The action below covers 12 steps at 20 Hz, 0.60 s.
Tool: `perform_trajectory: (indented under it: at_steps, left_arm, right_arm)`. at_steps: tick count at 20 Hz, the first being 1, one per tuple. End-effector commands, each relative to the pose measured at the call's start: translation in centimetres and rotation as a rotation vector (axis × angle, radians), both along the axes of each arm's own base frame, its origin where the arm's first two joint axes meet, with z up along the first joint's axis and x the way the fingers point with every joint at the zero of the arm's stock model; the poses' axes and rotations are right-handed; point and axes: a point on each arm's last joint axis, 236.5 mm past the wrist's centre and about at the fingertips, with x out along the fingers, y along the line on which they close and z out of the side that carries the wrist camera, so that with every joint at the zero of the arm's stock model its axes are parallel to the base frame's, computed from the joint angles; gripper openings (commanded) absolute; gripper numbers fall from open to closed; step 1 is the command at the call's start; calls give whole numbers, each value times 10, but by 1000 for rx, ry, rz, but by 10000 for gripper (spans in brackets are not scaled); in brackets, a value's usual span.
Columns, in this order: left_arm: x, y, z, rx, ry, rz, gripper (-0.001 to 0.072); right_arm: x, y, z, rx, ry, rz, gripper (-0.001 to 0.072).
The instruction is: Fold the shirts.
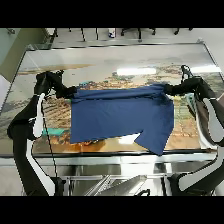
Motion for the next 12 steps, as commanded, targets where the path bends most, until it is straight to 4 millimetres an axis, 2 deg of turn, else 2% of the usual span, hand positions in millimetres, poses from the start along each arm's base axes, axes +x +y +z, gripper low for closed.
perform_trajectory:
  at_steps: [1, 8, 10, 11, 12]
  left_arm:
    - [5, 4, -2, 88, -26, -9, 10]
    - [11, 0, 0, 83, -51, -11, 10]
    - [15, -12, 2, 57, -73, -15, 11]
    - [16, -19, 4, 30, -77, -13, 11]
    - [15, -25, 7, 4, -76, -10, 12]
  right_arm:
    - [-3, -14, -8, -130, 24, 17, 15]
    - [-3, -7, -9, -164, 26, 45, 15]
    - [-2, -4, -8, -160, 25, 50, 20]
    - [-2, 0, -8, -160, 24, 56, 42]
    - [-1, 6, -8, -150, 23, 59, 194]
